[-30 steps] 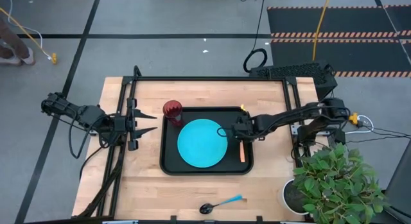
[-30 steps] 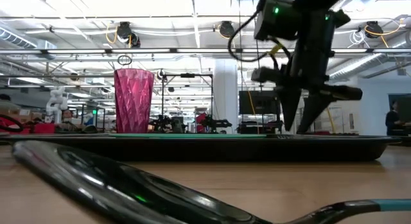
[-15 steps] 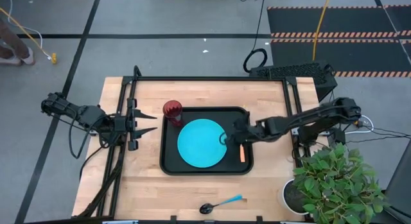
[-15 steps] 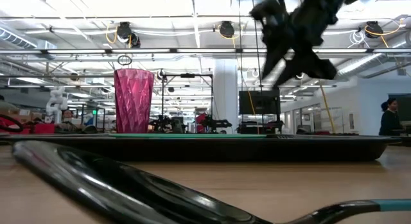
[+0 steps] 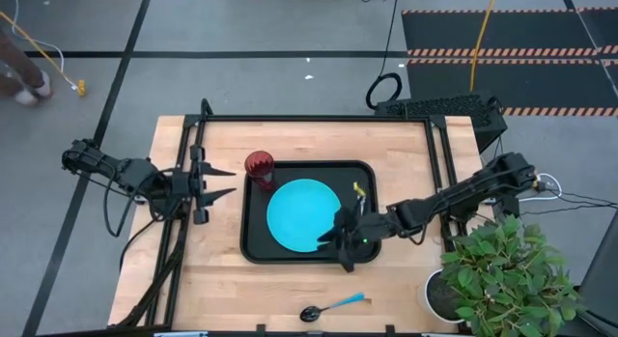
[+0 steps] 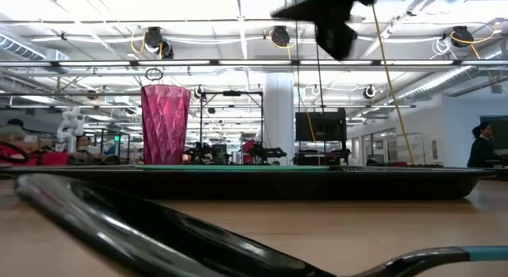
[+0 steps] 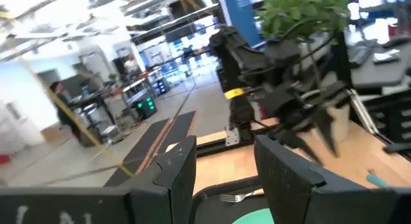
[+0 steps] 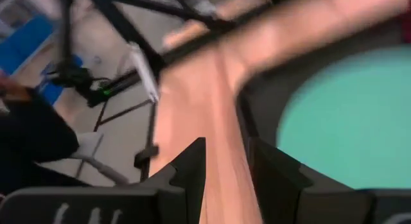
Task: Pick and place plate/cup/fork/spoon on tray
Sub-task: Put the spoon on the black food tray
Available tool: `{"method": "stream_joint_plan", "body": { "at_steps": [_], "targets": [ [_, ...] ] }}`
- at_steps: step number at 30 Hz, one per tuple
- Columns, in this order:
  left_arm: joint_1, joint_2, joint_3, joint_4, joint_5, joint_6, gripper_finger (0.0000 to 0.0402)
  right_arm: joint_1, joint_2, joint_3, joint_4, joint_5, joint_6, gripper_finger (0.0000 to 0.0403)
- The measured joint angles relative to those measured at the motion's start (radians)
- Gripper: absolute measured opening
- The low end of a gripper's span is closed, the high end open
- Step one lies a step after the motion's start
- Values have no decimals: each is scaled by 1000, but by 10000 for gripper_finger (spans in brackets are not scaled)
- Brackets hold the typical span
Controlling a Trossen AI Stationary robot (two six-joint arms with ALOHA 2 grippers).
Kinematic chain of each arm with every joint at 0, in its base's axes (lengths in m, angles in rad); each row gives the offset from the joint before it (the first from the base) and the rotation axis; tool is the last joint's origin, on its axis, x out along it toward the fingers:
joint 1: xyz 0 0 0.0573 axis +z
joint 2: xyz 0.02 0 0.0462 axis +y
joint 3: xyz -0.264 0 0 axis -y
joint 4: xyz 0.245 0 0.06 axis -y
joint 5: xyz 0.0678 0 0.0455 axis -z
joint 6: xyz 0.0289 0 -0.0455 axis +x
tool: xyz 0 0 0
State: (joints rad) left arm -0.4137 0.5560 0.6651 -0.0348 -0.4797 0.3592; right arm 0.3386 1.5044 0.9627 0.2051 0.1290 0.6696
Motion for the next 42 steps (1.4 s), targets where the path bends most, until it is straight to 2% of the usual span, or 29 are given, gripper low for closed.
{"method": "stream_joint_plan", "body": {
  "at_steps": [3,5,7,10,14,16,20,25,29,37,42],
  "targets": [
    [0,7,0,0,-55,-50,161,-20,3,0,80,3,-188,112],
    [0,16,0,0,-92,-93,161,-41,3,1,77,4,-245,112],
    [0,32,0,-1,-110,-139,161,-60,4,4,29,-14,-279,112],
    [0,64,0,-30,-117,-194,161,-77,7,59,-144,-60,-323,112],
    [0,102,0,-67,-117,-269,161,-75,51,208,-351,-75,-418,112],
    [0,113,0,-60,-118,-299,161,-69,96,319,-434,-78,-463,112],
    [-3,123,0,-63,-119,-346,161,-51,226,564,-705,-78,-519,112],
    [-3,127,0,-66,-119,-397,161,-12,412,830,-973,-126,-531,112],
    [-14,127,0,-76,-119,-421,161,36,531,957,-1124,-134,-522,112],
    [-52,127,-11,-72,-121,-418,161,118,648,982,-1263,-194,-411,112],
    [-53,127,-11,-38,-124,-396,161,155,654,982,-1272,-213,-342,112]
  ]
}}
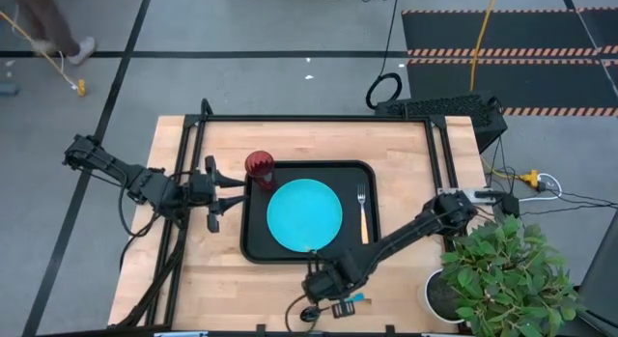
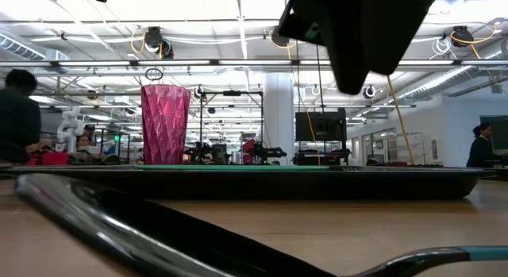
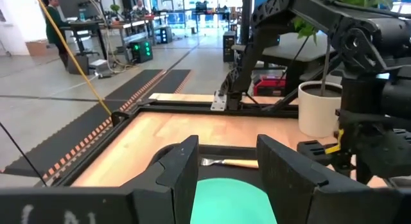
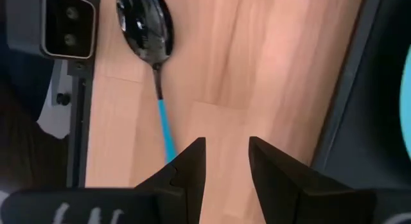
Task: Pick and place plate/cup/fork/spoon on tray
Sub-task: Put the spoon on the black food tray
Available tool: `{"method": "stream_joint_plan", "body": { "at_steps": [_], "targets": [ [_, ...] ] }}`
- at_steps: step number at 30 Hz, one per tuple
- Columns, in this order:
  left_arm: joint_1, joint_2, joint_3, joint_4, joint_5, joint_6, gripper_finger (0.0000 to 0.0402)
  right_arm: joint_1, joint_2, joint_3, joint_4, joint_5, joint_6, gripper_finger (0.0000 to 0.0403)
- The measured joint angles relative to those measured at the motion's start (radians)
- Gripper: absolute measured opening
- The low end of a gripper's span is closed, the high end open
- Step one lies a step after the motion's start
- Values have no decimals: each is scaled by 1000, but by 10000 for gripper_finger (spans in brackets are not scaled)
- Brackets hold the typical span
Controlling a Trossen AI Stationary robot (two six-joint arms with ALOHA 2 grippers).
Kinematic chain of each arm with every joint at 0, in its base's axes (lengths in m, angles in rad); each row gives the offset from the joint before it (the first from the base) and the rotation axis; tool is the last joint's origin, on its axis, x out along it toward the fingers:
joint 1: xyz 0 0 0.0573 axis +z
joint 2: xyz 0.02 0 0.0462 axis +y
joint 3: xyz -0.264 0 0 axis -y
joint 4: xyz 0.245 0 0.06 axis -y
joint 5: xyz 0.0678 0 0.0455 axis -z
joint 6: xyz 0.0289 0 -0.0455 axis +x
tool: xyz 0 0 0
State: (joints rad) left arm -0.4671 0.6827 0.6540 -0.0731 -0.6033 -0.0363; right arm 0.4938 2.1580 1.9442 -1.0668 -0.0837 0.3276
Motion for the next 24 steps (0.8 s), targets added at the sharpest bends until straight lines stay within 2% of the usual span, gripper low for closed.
{"method": "stream_joint_plan", "body": {
  "at_steps": [6,12,24],
  "targets": [
    [1,0,0,8,0,6,161,62,1,-28,36,3,58,112],
    [1,5,0,51,-1,28,161,97,1,-111,158,2,119,112],
    [2,113,-1,200,-37,68,161,107,1,-232,337,-51,196,112]
  ]
}}
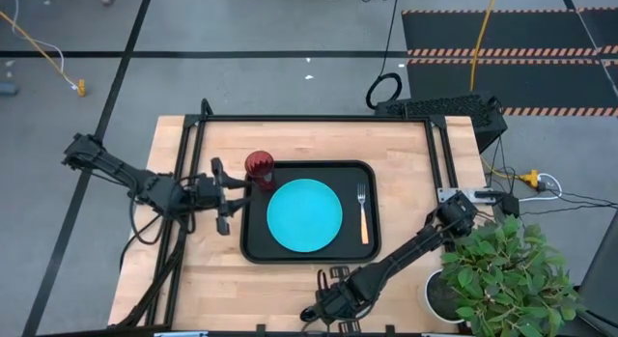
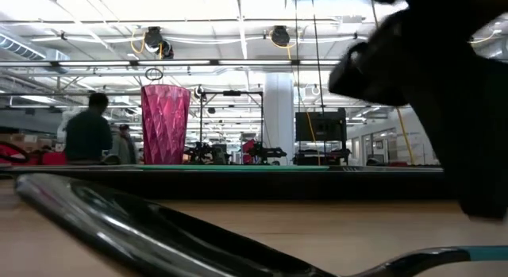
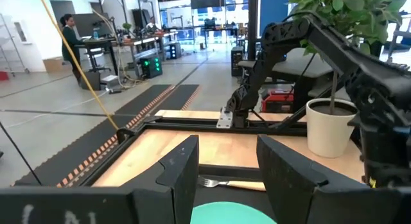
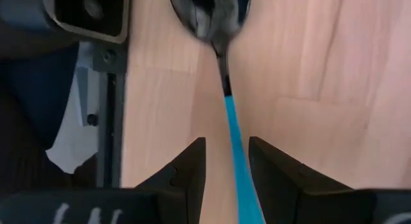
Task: Pick and place plate/cup/fork/spoon on tray
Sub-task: Put the spoon on the black food tray
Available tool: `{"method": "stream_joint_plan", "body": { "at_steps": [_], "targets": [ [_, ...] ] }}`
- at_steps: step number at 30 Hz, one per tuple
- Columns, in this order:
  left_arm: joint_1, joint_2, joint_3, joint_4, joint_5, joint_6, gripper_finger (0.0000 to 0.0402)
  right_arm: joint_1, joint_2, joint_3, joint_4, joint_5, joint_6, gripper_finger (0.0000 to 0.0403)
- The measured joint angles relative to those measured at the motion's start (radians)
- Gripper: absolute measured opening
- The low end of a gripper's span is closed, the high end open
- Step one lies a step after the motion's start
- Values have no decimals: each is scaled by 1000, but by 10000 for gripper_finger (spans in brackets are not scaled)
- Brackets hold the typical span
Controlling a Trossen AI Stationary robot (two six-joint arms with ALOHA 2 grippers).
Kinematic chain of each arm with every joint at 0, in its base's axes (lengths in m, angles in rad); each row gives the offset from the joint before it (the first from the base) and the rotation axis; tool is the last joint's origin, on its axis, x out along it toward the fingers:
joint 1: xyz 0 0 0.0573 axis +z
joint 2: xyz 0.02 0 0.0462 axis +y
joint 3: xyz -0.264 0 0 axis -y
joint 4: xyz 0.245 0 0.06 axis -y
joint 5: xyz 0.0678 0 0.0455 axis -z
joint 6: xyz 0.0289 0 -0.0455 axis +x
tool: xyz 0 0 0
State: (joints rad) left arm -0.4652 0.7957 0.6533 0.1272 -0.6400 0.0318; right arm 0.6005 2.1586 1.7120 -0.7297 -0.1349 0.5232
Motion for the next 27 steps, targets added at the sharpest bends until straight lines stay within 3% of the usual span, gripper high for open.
{"method": "stream_joint_plan", "body": {
  "at_steps": [15,18,23,27],
  "targets": [
    [-2,53,0,35,0,-72,161,12,-9,-133,82,112,32,108],
    [-2,56,0,32,0,-80,161,13,-5,-138,51,132,33,86],
    [-12,55,0,26,0,-89,161,22,-4,-139,30,188,35,17],
    [-27,55,0,26,1,-90,161,39,-3,-140,25,242,45,14]
  ]
}}
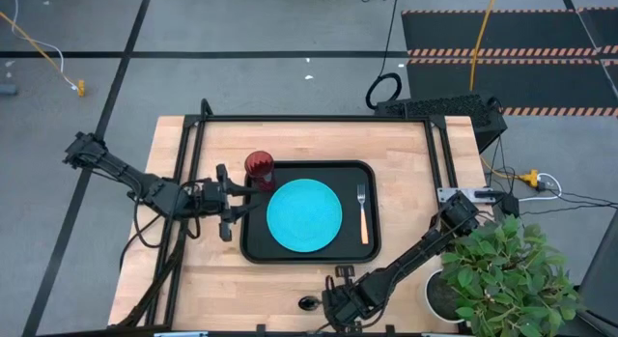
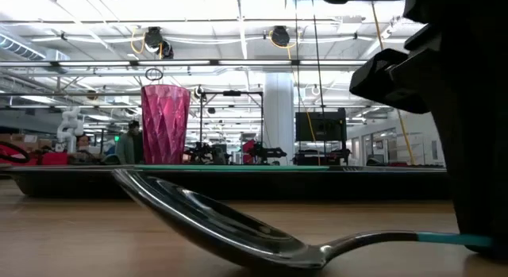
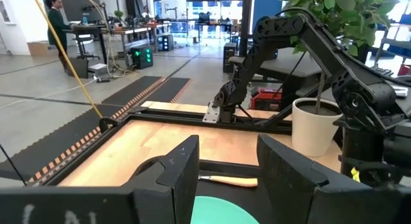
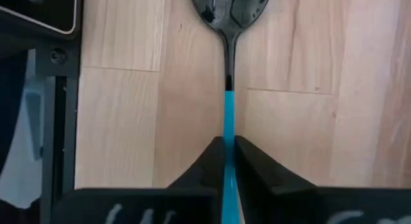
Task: Pick and place plate/cup/fork/spoon on tray
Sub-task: Put the spoon on the black food tray
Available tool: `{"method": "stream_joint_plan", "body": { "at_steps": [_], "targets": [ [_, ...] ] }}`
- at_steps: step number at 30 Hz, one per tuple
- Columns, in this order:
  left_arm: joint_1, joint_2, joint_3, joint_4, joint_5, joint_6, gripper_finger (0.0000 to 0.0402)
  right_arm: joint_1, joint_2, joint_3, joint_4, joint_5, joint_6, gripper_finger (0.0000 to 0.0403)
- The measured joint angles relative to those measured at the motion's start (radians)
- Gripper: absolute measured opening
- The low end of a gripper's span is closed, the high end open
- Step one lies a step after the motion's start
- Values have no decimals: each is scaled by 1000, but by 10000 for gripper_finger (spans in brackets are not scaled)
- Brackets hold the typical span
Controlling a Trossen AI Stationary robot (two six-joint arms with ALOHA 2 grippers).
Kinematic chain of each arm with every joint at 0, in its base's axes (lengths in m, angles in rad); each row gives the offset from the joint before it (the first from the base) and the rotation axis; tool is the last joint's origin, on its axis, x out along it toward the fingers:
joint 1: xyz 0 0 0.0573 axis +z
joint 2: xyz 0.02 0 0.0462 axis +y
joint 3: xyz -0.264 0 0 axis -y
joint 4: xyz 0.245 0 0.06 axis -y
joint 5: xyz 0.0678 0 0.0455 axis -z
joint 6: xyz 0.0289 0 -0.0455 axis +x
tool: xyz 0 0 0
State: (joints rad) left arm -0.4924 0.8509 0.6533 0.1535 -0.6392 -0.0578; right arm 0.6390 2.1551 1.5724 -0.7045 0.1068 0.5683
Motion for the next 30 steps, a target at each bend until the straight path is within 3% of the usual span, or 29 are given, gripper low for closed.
{"method": "stream_joint_plan", "body": {
  "at_steps": [9,18,23,30],
  "targets": [
    [-17,0,0,3,0,0,161,30,-132,-11,-73,112,5,3],
    [-21,0,0,6,2,-16,161,-38,-399,-5,-219,317,226,1],
    [-21,0,0,54,2,62,161,-135,-479,-3,-286,320,358,1],
    [-20,-15,0,135,1,217,161,-239,-500,-3,-281,270,385,1]
  ]
}}
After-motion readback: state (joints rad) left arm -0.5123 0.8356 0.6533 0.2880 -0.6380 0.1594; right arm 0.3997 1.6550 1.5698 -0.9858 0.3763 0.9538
